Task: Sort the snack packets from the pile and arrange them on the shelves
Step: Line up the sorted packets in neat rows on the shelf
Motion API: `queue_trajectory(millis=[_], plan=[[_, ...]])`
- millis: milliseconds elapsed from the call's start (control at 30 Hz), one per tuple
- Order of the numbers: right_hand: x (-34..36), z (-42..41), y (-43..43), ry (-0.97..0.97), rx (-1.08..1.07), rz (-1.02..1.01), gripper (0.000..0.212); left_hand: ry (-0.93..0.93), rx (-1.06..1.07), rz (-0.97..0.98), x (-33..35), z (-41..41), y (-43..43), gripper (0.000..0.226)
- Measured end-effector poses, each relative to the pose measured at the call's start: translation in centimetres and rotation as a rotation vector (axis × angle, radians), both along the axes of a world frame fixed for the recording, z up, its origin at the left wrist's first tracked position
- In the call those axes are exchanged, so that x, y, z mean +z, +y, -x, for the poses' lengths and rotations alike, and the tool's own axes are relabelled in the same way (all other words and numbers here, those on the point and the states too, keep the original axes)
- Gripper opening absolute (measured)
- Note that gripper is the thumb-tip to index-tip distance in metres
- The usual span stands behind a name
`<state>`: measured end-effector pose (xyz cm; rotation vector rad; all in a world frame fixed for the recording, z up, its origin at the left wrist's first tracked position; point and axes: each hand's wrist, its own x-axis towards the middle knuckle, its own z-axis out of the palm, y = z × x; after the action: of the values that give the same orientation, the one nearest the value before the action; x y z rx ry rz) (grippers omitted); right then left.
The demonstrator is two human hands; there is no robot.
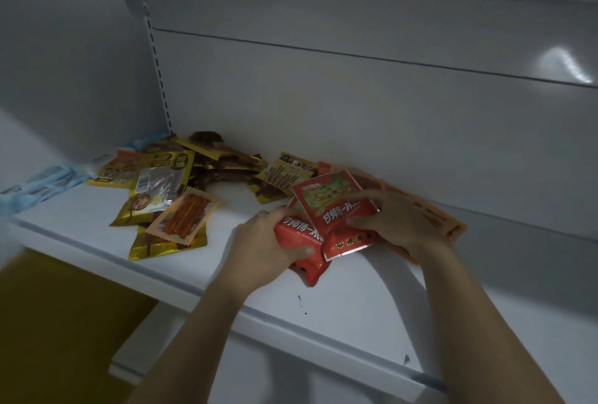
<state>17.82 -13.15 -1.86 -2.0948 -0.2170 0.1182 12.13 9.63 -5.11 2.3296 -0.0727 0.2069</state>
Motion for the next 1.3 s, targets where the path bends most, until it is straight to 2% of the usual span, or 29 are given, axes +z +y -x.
queue_trajectory(millis=[167, 267, 367, 567, 800, 1000, 1167, 1300], plan=[[0.2, 0.1, 0.3, -0.116, -0.050, -0.023, 0.043, 0.036, 0.013, 0.369, 0.0, 0.4, 0.5, 0.045], [0.6, 0.4, 0.5, -0.151, -0.047, -0.057, 0.042, 0.025, 0.001, 0.442, 0.5, 1.1, 0.4, 0.039], [1.3, 1.3, 0.4, -0.168, -0.092, -0.121, 0.030, -0.019, -0.008, 0.495, 1.3, 2.3, 0.0, 0.032], [2.8, 5.2, -2.6, -0.270, -0.294, -0.327, 0.024, -0.112, -0.013, 0.654, 3.2, 3.7, -2.1, 0.031], [3.8, 11.7, -9.0, -0.405, -0.459, -0.382, 0.034, -0.222, -0.053, 0.708, 4.9, 4.6, -9.3, 0.034], [3.8, 18.9, -14.9, -0.364, -0.533, -0.470, 0.050, -0.144, -0.172, 0.793, 5.3, 7.1, -17.2, 0.042], [3.0, 25.1, -20.5, -0.382, -0.691, -0.472, 0.033, -0.052, -0.302, 0.864, 5.4, 11.2, -24.3, 0.039], [2.4, 30.1, -24.9, -0.411, -0.796, -0.460, 0.029, 0.009, -0.358, 0.883, 5.1, 14.8, -29.4, 0.037]])
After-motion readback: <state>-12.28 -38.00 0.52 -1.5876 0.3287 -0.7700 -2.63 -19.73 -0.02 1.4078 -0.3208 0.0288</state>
